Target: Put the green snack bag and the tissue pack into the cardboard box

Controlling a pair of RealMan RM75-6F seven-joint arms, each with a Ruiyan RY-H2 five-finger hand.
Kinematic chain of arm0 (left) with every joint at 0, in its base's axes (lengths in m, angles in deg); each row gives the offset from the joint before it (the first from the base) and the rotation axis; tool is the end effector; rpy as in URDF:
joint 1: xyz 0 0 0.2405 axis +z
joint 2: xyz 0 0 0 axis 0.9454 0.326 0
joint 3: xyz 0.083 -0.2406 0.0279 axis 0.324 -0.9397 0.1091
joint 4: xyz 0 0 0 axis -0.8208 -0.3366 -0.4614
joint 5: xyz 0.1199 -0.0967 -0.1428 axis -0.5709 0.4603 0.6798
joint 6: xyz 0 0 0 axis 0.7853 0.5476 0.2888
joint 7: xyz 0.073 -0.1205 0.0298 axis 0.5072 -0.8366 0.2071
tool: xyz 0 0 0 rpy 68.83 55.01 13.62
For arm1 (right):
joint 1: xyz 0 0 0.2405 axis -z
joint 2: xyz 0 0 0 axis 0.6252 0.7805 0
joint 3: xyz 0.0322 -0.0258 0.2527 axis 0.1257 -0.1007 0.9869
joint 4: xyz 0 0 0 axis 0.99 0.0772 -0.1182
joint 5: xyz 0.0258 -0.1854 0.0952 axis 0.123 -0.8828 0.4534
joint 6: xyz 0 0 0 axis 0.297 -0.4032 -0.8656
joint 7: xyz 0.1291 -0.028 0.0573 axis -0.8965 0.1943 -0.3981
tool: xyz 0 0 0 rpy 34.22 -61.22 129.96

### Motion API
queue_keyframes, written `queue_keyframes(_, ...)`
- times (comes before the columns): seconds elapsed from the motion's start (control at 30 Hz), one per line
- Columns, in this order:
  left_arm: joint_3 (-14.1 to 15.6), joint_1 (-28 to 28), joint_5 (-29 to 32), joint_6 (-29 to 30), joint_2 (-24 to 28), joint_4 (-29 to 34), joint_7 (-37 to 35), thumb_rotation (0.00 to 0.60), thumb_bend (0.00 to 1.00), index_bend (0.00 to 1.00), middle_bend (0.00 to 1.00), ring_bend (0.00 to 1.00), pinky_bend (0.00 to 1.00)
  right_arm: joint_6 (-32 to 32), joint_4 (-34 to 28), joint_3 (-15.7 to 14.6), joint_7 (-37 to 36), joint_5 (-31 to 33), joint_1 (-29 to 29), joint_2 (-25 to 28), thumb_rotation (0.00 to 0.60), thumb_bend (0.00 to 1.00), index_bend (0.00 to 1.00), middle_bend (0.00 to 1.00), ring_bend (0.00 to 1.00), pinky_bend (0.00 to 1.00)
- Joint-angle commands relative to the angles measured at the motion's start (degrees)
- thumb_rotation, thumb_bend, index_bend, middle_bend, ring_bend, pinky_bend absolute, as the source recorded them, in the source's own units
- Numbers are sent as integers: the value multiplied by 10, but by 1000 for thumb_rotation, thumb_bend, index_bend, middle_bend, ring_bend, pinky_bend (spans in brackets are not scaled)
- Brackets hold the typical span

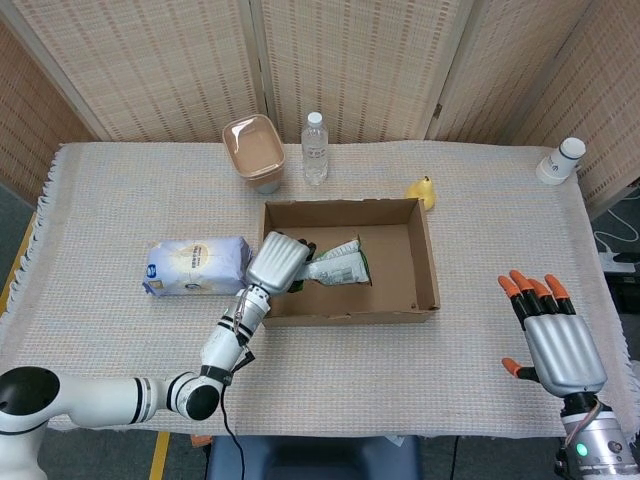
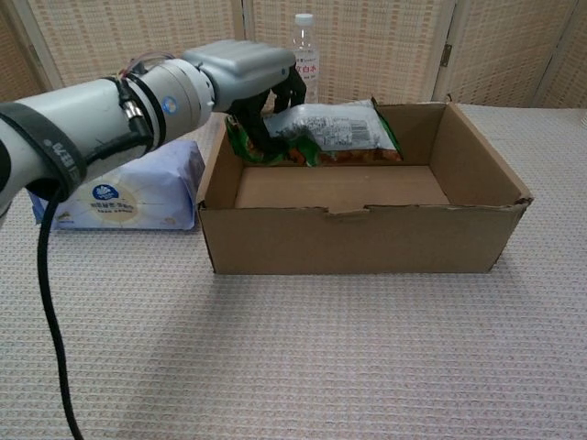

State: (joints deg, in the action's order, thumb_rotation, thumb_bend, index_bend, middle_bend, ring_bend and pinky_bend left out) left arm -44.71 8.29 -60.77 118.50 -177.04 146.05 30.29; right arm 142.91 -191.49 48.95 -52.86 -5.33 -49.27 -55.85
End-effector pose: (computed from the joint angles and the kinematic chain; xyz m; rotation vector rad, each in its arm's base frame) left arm -0.0060 0.3746 -0.0197 -1.9105 -0.6077 -0.9433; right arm -0.1863 -0.1795 0.1847 1.5278 -0.8983 0.6766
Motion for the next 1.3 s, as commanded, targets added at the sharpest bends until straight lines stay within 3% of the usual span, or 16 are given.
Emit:
queue_keyframes(0.03,-3,-14,27,-12,13,14,13,600,178,0,0,0,49,0,0,1,-2,1,0,1,600,16,65,42,0,0)
queue_keyframes(0.23,-11,-13,0,10,34,25,1,600,178,0,0,0,47,-2,0,1,-4,5,-2,3,600,15,65,42,0,0)
queue_keyframes(0.47,0,11,44,17,150,126,36,600,177,0,0,0,55,-4,0,0,-2,5,-3,1,600,16,65,42,0,0)
queue_keyframes(0.67,49,56,104,0,287,212,45,600,178,0,0,0,82,-8,0,-4,5,0,-4,-4,600,16,65,42,0,0)
queue_keyframes(0.8,83,81,105,-20,325,219,21,600,179,0,0,0,85,-12,0,-8,14,-4,-5,-11,600,15,65,42,0,0)
queue_keyframes(1.03,120,116,71,-29,316,197,-30,600,178,0,0,0,84,-10,0,-10,26,-5,-5,-19,600,16,65,42,0,0)
queue_keyframes(1.3,120,109,82,-43,277,155,-53,600,177,0,0,0,83,-6,0,-8,27,1,-5,-18,600,16,65,42,0,0)
